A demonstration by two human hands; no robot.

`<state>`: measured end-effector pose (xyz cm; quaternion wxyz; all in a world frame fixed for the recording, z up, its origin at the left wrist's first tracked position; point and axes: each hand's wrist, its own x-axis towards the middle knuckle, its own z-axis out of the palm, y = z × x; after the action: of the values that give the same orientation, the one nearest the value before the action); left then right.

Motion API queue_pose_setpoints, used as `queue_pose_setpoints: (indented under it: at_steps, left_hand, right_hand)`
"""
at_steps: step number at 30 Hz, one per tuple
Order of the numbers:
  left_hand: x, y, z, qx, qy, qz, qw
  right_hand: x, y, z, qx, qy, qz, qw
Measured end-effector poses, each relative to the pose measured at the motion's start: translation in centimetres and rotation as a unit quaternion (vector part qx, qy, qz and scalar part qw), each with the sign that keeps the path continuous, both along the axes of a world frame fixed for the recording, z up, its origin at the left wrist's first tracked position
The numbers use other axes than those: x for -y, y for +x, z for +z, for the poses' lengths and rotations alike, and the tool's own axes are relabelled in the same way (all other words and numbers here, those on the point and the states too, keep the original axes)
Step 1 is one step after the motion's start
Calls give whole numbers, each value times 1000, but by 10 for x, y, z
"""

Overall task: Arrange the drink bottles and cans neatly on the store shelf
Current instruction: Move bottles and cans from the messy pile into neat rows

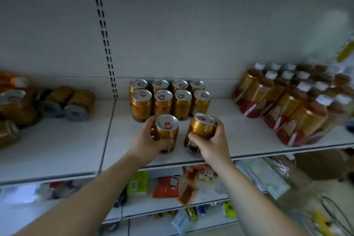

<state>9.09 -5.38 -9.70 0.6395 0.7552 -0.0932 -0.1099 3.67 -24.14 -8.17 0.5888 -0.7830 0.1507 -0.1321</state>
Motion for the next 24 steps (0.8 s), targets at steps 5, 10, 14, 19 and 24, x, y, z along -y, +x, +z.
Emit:
queue_pose_setpoints:
  at_steps: [5,10,14,19,24]
  left_hand:
    - [39,-5,-2,9,7,90,996]
    - [39,-15,-2,28,7,156,987]
    - [16,-20,4,19,-16,216,976]
    - [-6,-9,11,17,-10,210,977]
    - [-8,8,6,13,-31,192,981]
  right_hand:
    - [46,9,-1,-8,-10,65,998]
    - [47,15,-11,-16,-28,153,988]
    - [20,32,-20,-15,-71,201,977]
    - [-14,55,-17,-25,-94,213,972]
    - [-31,71,-15,-24,-100,189,977]
